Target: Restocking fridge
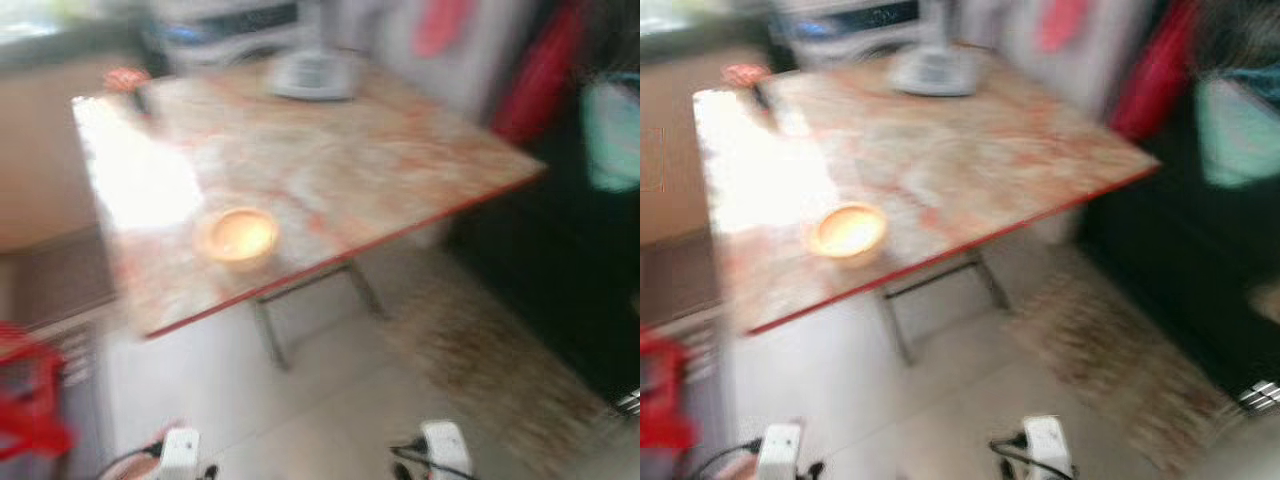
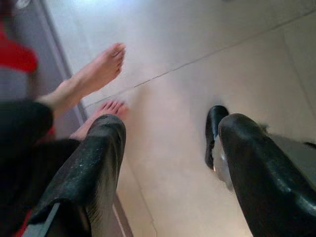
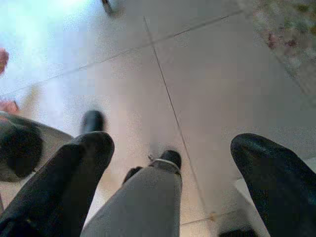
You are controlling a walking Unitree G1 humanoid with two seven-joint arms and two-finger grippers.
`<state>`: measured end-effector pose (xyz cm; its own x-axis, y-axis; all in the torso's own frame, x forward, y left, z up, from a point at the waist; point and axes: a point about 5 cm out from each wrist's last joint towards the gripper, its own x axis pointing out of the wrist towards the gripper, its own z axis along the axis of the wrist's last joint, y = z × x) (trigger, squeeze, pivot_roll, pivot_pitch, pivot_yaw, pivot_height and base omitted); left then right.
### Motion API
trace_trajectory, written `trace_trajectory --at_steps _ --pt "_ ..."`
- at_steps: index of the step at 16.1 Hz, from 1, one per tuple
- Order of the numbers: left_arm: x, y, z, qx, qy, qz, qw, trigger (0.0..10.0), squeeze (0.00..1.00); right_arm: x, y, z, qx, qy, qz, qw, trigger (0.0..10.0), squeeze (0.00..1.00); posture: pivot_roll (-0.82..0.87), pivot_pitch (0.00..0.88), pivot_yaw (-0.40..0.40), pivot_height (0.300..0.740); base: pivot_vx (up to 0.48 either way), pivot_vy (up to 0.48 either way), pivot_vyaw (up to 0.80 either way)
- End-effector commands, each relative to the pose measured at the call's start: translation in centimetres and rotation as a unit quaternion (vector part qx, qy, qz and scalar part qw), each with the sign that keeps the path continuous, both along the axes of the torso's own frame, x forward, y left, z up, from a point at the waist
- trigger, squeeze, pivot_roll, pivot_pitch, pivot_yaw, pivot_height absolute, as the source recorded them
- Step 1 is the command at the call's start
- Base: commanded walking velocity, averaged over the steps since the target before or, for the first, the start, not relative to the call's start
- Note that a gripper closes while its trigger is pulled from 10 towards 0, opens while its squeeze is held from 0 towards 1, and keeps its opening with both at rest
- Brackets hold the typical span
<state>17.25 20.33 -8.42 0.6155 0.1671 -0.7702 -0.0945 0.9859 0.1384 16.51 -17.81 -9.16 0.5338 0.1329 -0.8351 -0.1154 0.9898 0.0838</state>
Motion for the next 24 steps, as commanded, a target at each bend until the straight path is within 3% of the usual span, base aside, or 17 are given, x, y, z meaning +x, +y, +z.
trace_trajectory --at_steps 1,4,6,8,10,14,17,19,20,21,22,24 --pt "0.5 0.6 0.3 0.009 -0.010 0.007 1.000 10.0 0.00 0.1 0.6 0.0 0.007 0.001 0.009 1.000 10.0 0.00 -0.13 0.098 -0.022 0.740 0.000 0.000 0.80" --pt "3.3 0.7 2.2 0.026 -0.087 0.000 0.996 10.0 0.00 0.1 0.6 0.0 0.002 0.001 0.020 1.000 10.0 0.00 -0.12 0.096 -0.023 0.740 0.000 0.000 0.00" --pt "6.2 0.7 4.8 0.044 -0.193 0.002 0.980 10.0 0.00 0.0 0.6 -0.1 0.000 0.004 0.025 1.000 10.0 0.00 -0.10 0.093 -0.028 0.740 0.000 0.000 0.00" --pt "7.3 -0.4 6.4 0.045 -0.255 -0.010 0.966 10.0 0.00 -0.1 0.5 -0.1 0.000 0.007 0.026 1.000 10.0 0.00 -0.10 0.086 -0.027 0.740 0.000 0.000 0.00" --pt "6.9 -1.3 6.7 0.044 -0.284 -0.025 0.958 10.0 0.00 -0.2 0.5 -0.1 0.002 0.010 0.027 1.000 10.0 0.00 -0.10 0.079 -0.022 0.740 0.000 0.000 0.00" --pt "4.6 -2.2 7.9 0.055 -0.352 -0.048 0.933 10.0 0.00 -0.1 -0.2 0.0 0.007 0.010 0.013 1.000 10.0 0.00 -0.11 0.069 -0.023 0.740 0.000 0.000 0.00" --pt "4.7 -1.9 10.8 0.070 -0.423 -0.028 0.903 10.0 0.00 0.3 -1.7 0.3 -0.007 0.010 -0.023 1.000 10.0 0.00 -0.10 0.061 -0.031 0.740 0.000 0.000 0.00" --pt "5.6 -3.1 14.7 0.123 -0.498 -0.105 0.852 10.0 0.00 0.4 -1.8 0.3 -0.010 0.008 -0.027 1.000 10.0 0.00 -0.11 0.058 -0.030 0.740 0.000 0.000 0.00" --pt "5.6 -3.2 15.1 0.127 -0.506 -0.109 0.846 10.0 0.00 0.5 -1.8 0.4 -0.010 0.007 -0.028 1.000 10.0 0.00 -0.11 0.058 -0.030 0.740 0.000 0.000 0.00" --pt "6.0 -3.8 16.4 0.136 -0.528 -0.139 0.826 10.0 0.00 0.7 -2.0 0.5 -0.007 0.004 -0.046 0.999 10.0 0.00 -0.11 0.059 -0.032 0.740 0.000 0.000 0.00" --pt "6.3 -4.2 17.2 0.137 -0.540 -0.148 0.817 10.0 0.00 0.8 -2.1 0.5 -0.005 0.003 -0.050 0.999 10.0 0.00 -0.10 0.060 -0.034 0.740 0.000 0.000 0.00" --pt "6.8 -4.3 18.2 0.137 -0.551 -0.143 0.810 10.0 0.00 0.9 -2.1 0.6 -0.005 0.004 -0.048 0.999 10.0 0.00 -0.10 0.069 -0.037 0.740 0.000 0.000 0.00"
